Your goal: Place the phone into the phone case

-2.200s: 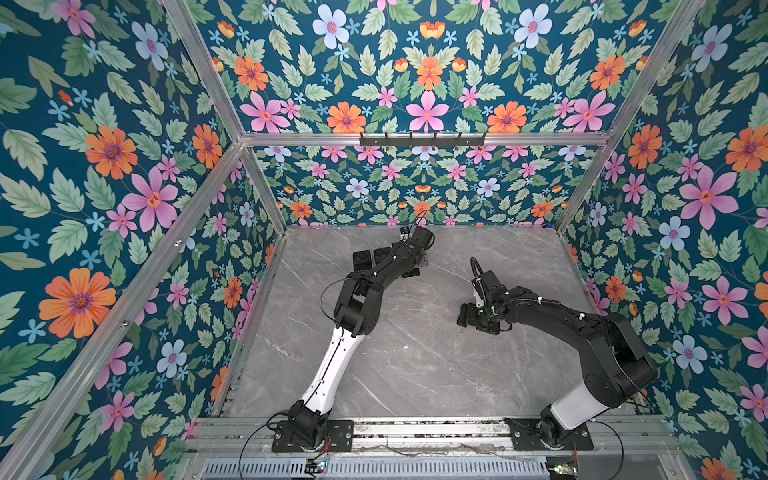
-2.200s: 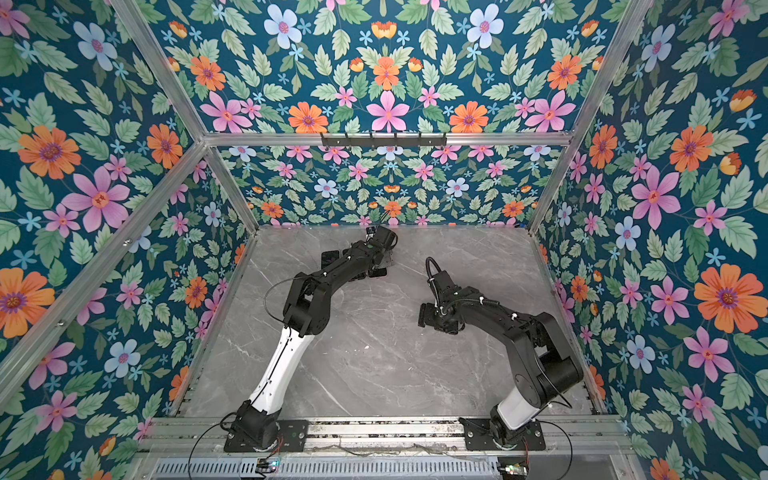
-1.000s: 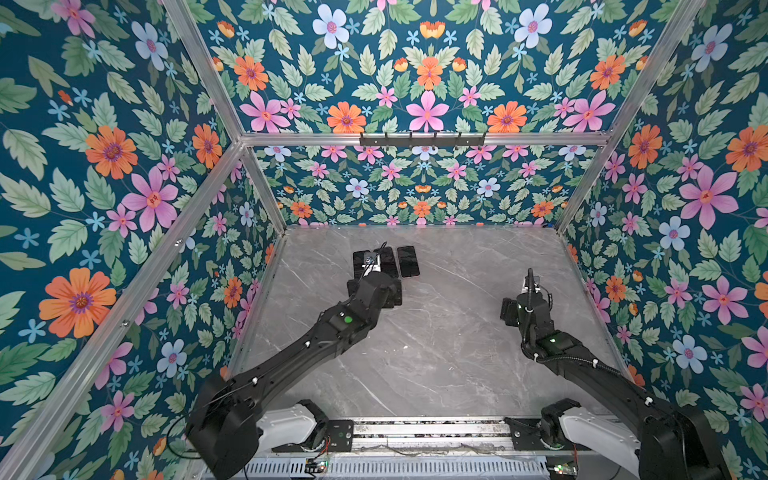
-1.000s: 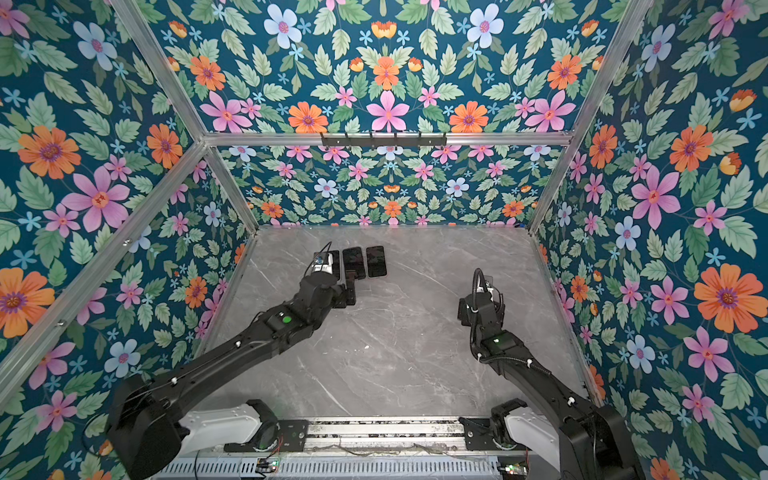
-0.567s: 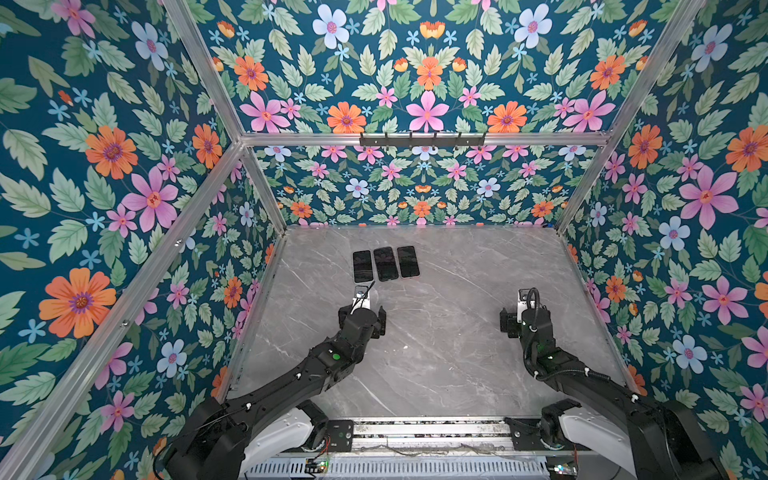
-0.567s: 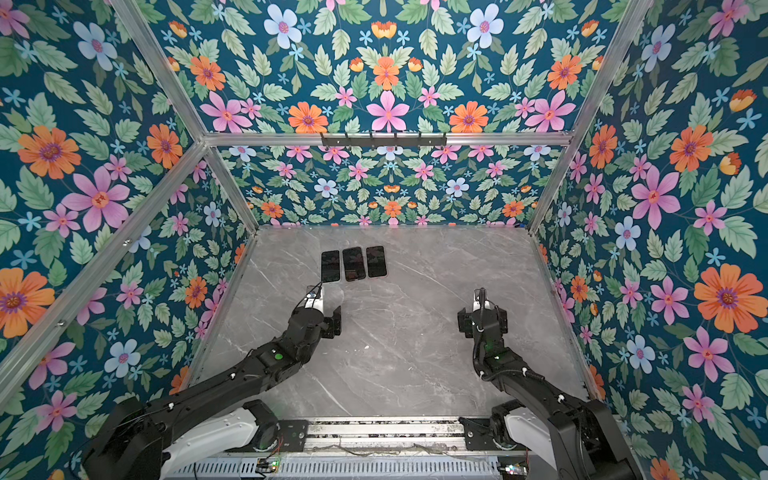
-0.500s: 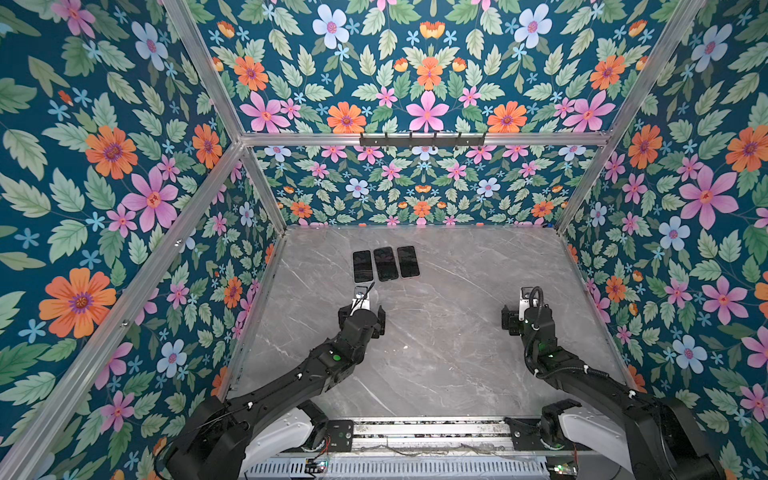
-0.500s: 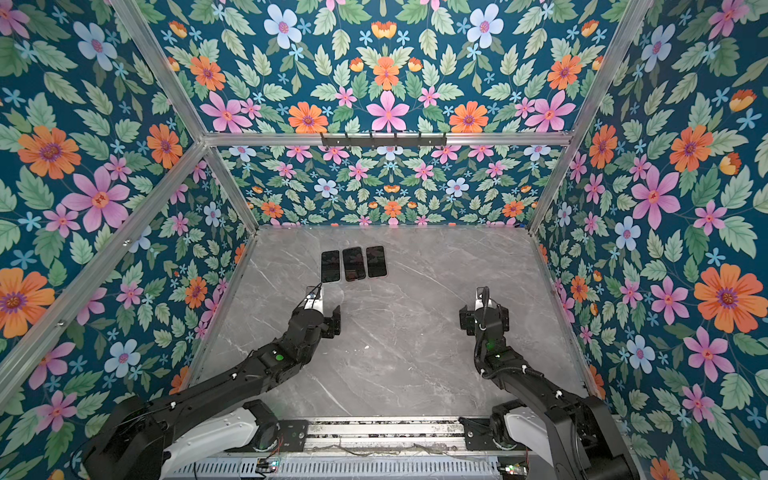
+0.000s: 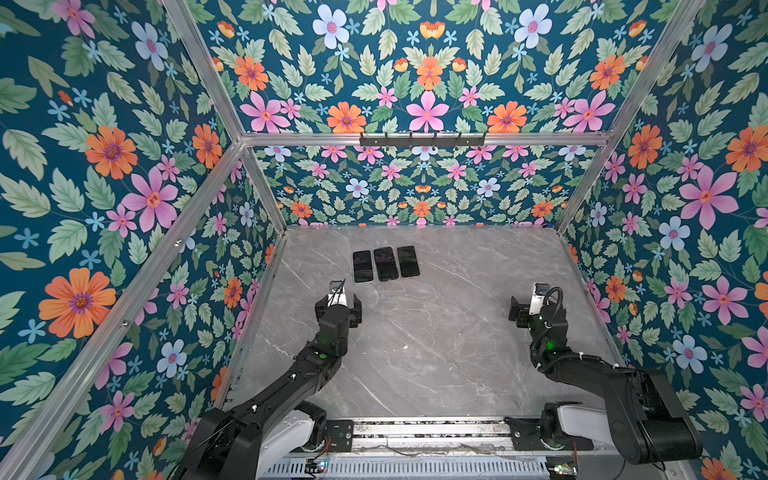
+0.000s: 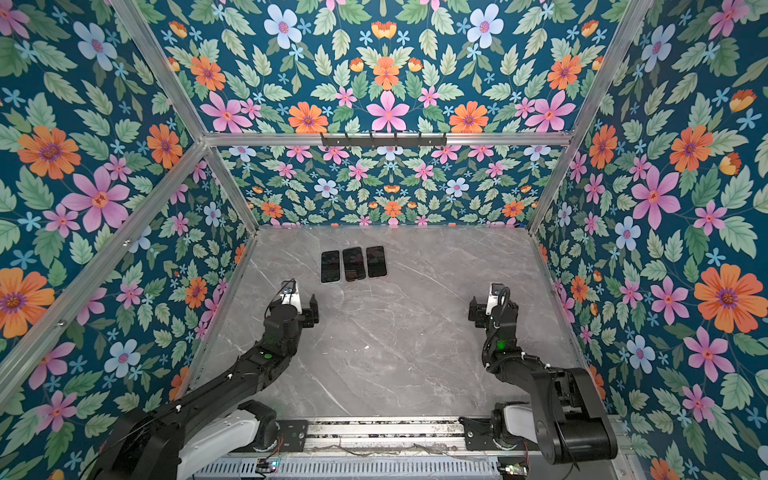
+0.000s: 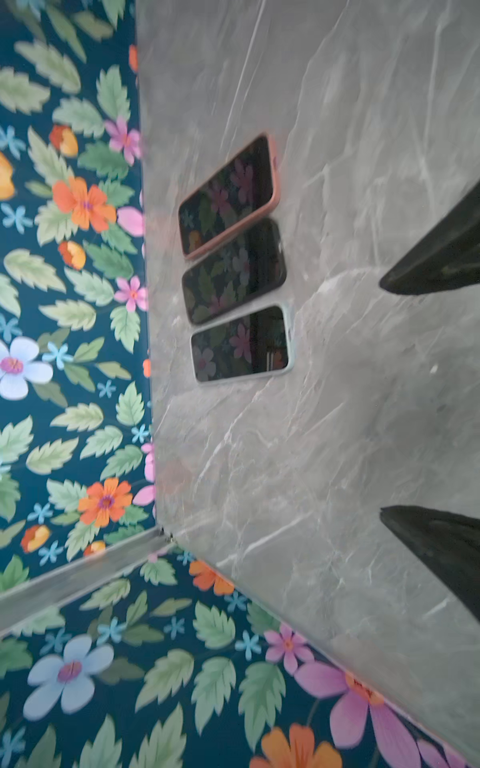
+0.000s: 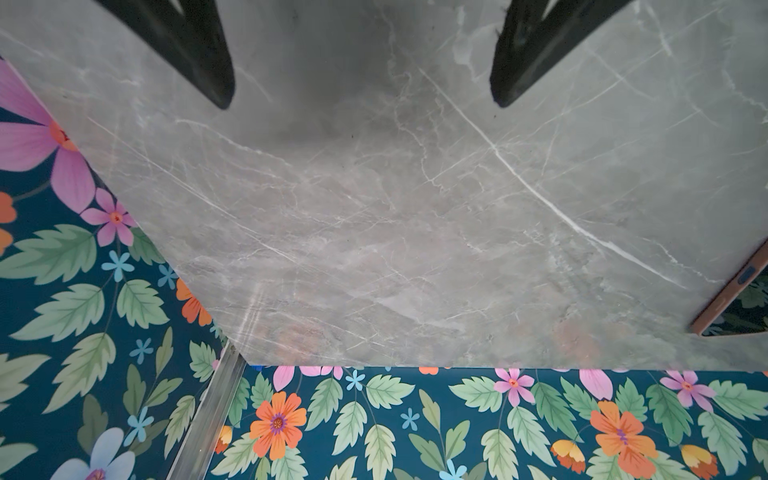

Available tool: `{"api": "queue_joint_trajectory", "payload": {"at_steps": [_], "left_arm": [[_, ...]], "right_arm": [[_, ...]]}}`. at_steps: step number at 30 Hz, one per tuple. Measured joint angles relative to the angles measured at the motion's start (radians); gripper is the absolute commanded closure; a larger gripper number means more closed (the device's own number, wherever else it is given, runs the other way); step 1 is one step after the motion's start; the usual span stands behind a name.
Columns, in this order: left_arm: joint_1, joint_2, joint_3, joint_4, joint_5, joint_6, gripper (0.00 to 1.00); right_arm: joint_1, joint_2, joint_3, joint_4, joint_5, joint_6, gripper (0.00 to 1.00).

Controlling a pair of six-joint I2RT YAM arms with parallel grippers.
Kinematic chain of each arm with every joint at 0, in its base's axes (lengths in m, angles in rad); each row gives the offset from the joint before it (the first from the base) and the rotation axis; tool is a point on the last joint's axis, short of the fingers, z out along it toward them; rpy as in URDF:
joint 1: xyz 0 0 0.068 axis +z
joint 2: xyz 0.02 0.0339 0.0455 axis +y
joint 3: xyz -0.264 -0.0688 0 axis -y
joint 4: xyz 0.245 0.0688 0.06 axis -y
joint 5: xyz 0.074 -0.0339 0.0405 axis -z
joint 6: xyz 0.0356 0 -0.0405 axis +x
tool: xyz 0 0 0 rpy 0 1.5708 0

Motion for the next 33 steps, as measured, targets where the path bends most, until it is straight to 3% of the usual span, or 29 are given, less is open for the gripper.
{"api": "queue_joint_trajectory", "payload": {"at_steps": [6,8,17,25,33], "left_arm": [[0.192,0.125,-0.016,0.142,0.119,0.055,0.18],[0.236,0.173,-0.015,0.218,0.133,0.056,0.19],[0.394,0.327,-0.003,0.472,0.304,0.057,0.21],[0.433,0.36,-0.013,0.51,0.435,0.049,0.21],[0.441,0.473,-0.038,0.618,0.441,0.036,0.17]], "right_arm": [[-0.009,0.068,0.027,0.043,-0.077,0.006,0.06],[-0.01,0.089,0.035,0.055,-0.082,0.008,0.01],[-0.045,0.143,0.085,0.031,-0.115,0.034,0.01],[-0.055,0.146,0.095,0.022,-0.132,0.042,0.01],[-0.055,0.146,0.095,0.016,-0.133,0.045,0.01]]}}
